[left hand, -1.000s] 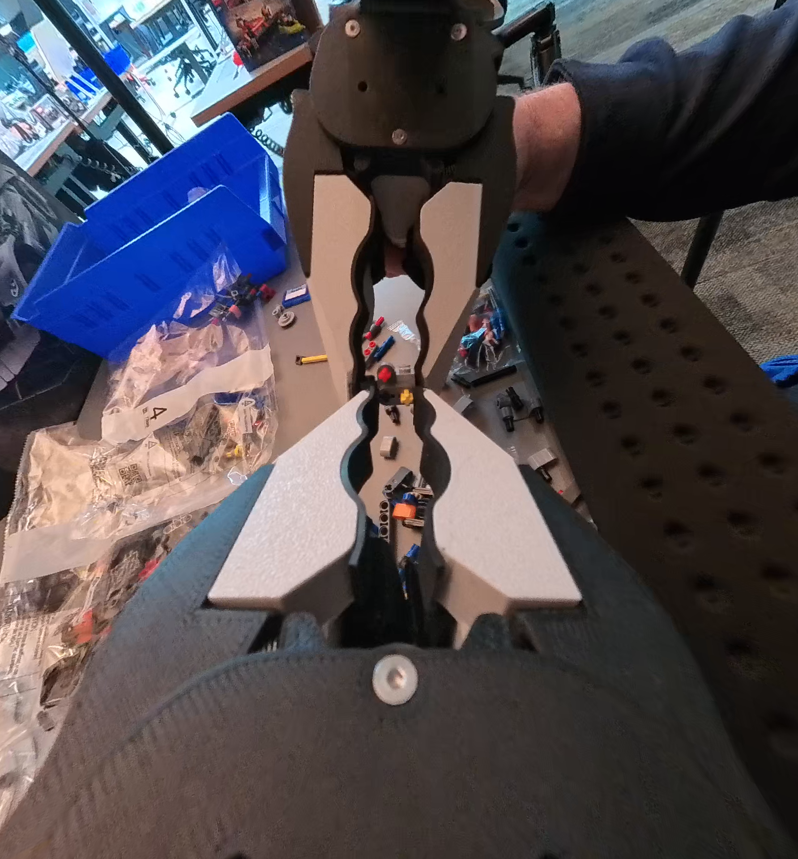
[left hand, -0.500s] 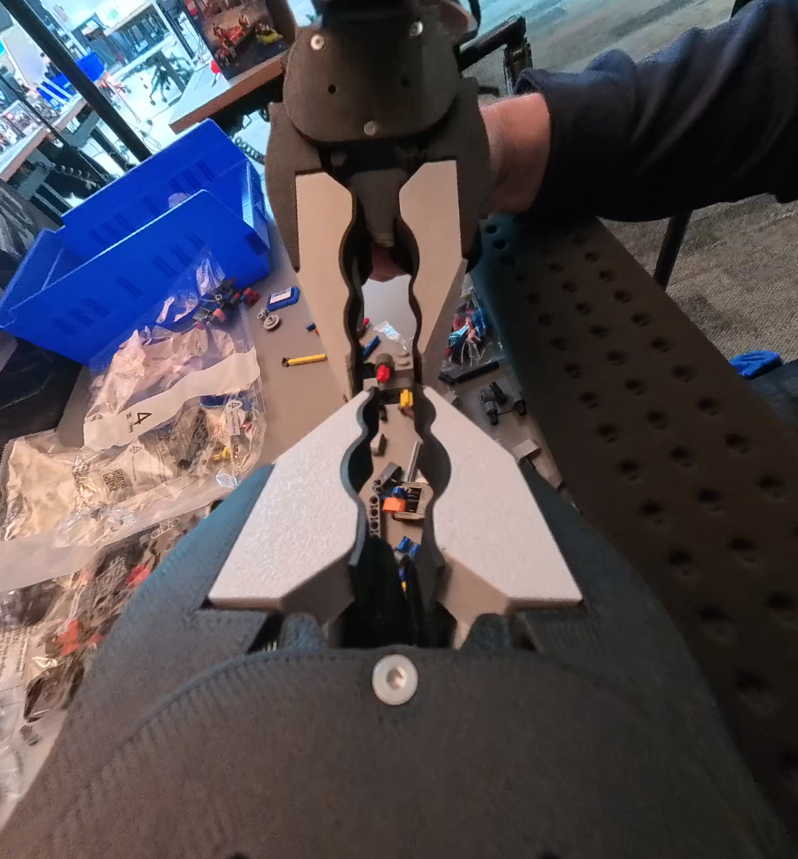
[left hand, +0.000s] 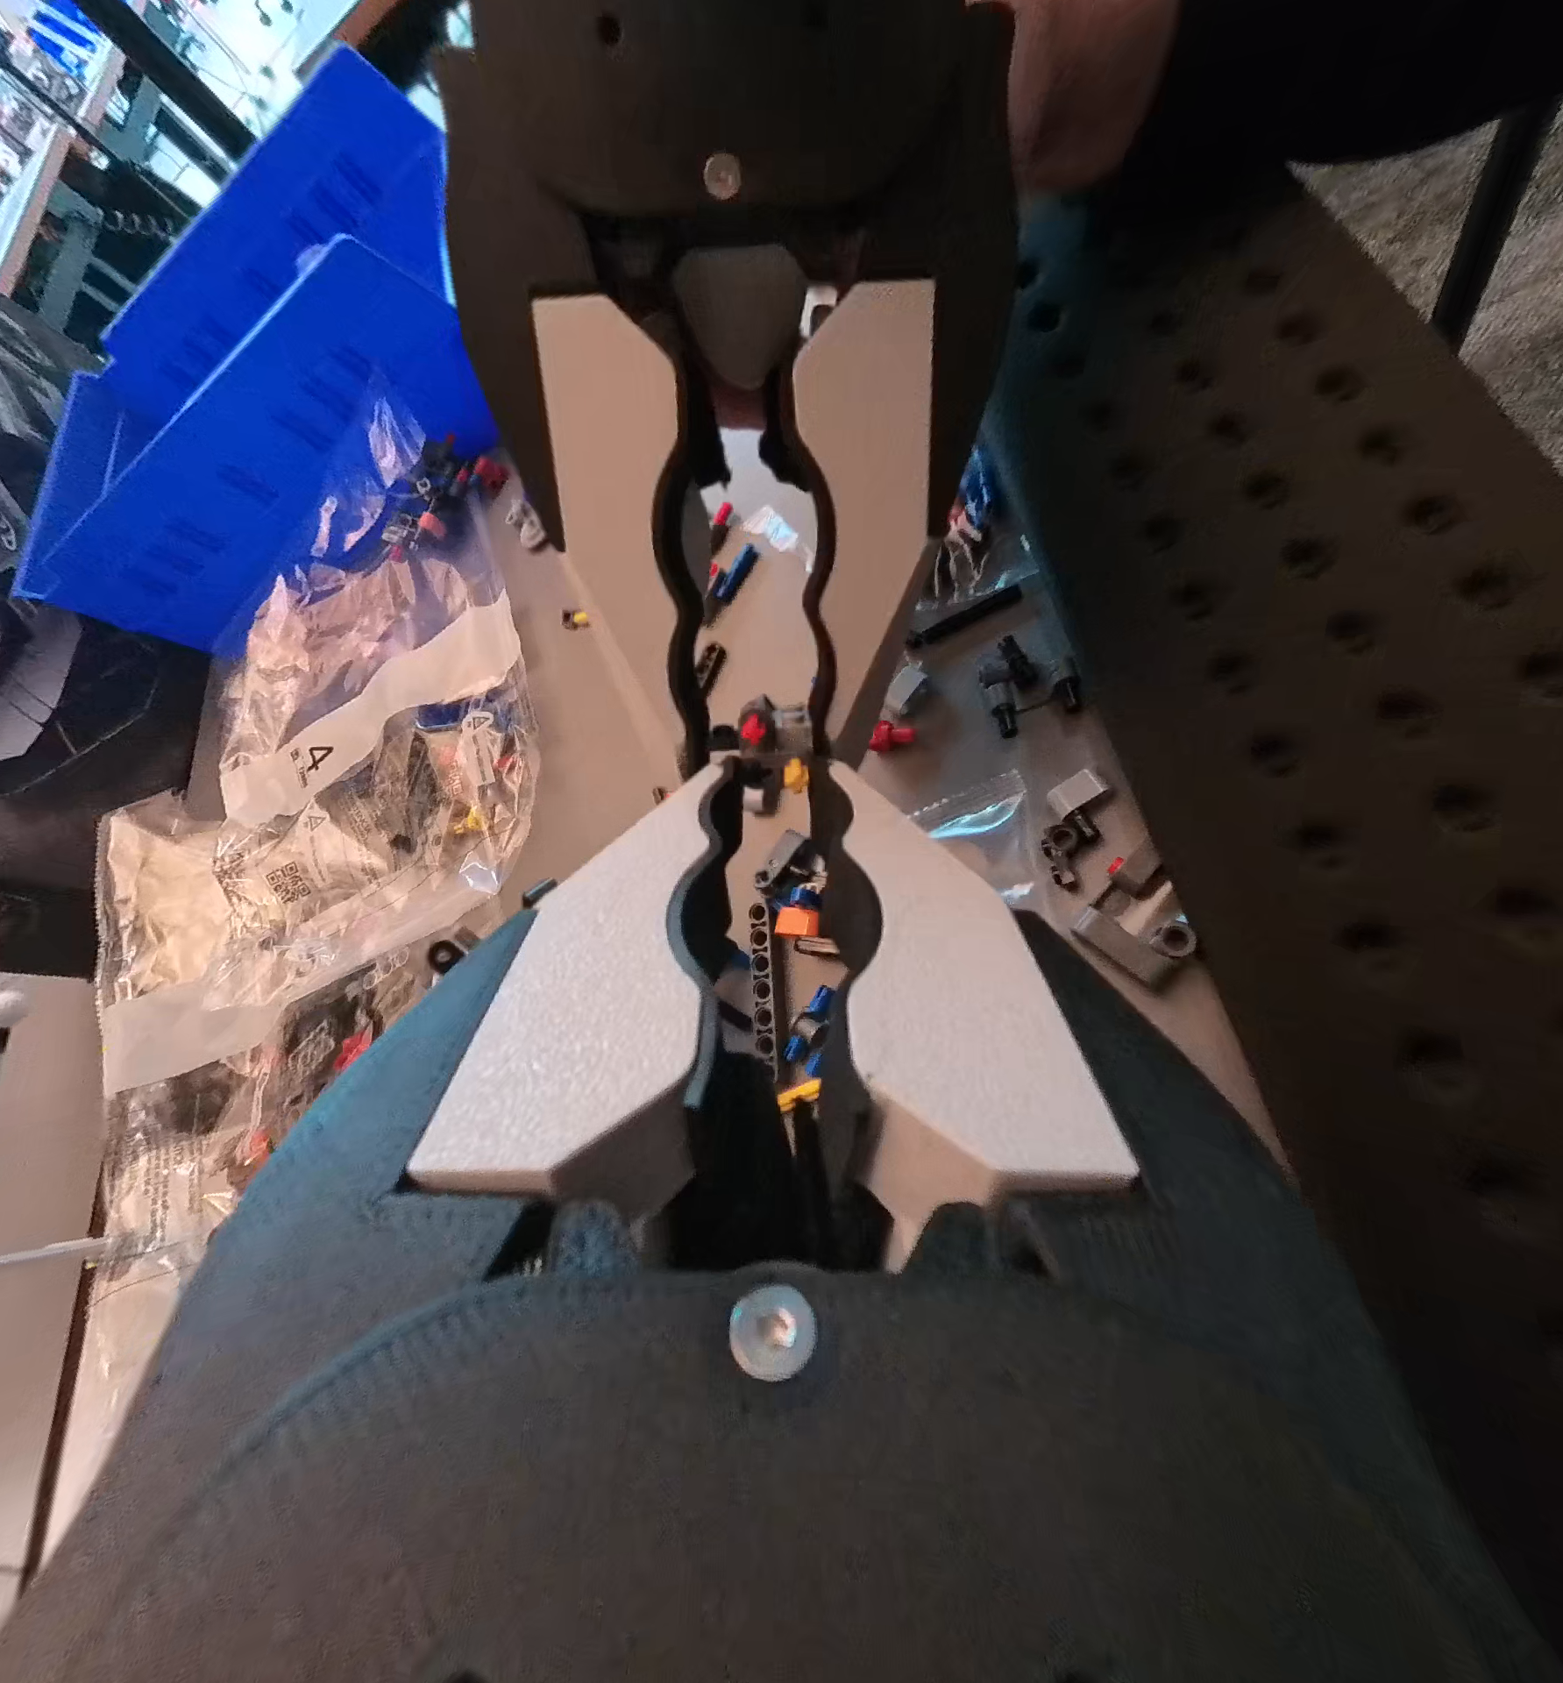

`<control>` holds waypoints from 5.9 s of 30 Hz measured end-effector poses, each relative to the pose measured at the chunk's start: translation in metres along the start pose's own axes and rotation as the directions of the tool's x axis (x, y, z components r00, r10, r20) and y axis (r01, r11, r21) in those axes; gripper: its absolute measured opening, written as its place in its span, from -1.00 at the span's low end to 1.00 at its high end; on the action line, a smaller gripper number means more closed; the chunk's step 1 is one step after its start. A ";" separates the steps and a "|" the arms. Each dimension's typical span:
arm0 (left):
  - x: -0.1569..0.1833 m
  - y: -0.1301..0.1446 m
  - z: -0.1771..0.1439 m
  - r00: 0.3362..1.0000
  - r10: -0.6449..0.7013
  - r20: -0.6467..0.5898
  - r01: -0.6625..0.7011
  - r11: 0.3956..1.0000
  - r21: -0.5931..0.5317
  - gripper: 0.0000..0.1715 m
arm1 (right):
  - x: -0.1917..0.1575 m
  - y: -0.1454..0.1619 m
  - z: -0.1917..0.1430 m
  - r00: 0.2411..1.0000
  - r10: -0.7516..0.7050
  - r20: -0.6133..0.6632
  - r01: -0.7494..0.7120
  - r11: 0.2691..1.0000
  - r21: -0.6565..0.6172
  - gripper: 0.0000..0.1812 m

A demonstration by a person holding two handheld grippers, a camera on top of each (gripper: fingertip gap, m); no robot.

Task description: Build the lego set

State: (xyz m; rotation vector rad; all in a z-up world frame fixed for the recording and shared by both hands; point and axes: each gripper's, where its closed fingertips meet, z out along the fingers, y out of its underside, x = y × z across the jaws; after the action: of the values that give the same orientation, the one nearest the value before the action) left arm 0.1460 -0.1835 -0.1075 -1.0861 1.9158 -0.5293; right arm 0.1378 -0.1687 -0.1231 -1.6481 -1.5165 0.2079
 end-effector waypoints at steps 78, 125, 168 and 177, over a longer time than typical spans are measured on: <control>-0.038 -0.014 -0.022 0.891 -0.446 -0.087 0.453 0.855 0.252 -0.89 | 0.051 -0.022 -0.028 0.746 -0.385 -0.544 0.307 0.923 -0.233 -0.75; -0.030 -0.004 -0.016 0.965 -0.262 0.026 0.256 0.956 0.145 -0.92 | 0.032 -0.023 -0.033 0.983 0.158 -0.090 -0.128 0.954 0.272 -0.85; -0.032 -0.024 -0.025 0.981 -0.082 0.175 0.058 0.989 0.139 -0.93 | 0.026 -0.037 -0.053 0.973 0.229 0.037 -0.226 0.894 0.386 -0.99; -0.031 -0.041 -0.038 0.976 -0.207 0.065 0.178 0.935 0.306 -0.93 | 0.023 -0.045 -0.065 0.962 0.242 0.125 -0.273 0.847 0.457 -0.99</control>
State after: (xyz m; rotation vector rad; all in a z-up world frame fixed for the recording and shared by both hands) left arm 0.1425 -0.1808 -0.0442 -1.0834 1.5915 -0.8329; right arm 0.1516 -0.1841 -0.0437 -1.4449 -1.1602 0.7265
